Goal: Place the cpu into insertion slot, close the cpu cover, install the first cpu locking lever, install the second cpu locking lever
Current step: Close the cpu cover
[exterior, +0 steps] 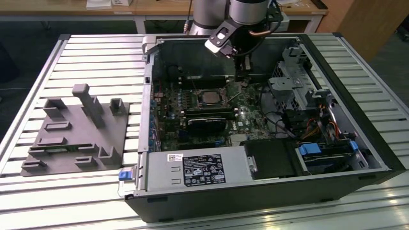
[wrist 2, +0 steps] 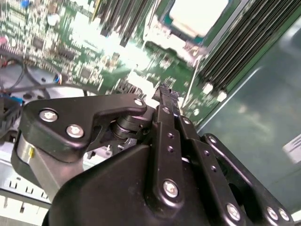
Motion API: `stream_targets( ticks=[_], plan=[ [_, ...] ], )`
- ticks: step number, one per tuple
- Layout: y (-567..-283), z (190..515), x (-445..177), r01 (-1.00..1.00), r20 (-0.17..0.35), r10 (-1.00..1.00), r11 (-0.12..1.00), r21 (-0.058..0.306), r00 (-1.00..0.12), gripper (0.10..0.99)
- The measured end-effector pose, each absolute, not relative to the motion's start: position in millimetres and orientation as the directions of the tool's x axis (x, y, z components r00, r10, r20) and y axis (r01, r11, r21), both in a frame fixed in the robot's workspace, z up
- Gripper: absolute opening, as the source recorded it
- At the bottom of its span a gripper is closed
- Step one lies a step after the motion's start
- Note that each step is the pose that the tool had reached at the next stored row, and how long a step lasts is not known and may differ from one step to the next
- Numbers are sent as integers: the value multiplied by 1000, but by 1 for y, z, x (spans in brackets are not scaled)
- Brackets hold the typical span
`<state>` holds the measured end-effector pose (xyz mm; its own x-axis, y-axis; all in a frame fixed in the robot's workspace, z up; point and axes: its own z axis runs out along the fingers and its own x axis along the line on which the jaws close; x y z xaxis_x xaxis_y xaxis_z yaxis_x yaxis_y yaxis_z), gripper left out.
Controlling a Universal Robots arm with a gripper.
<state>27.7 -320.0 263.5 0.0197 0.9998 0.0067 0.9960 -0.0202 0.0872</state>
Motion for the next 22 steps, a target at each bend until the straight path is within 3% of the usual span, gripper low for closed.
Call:
stream_targets(
  ticks=[22],
  plan=[
    [-320,245,58,996,7,1000,-20,86,20,106]
  ],
)
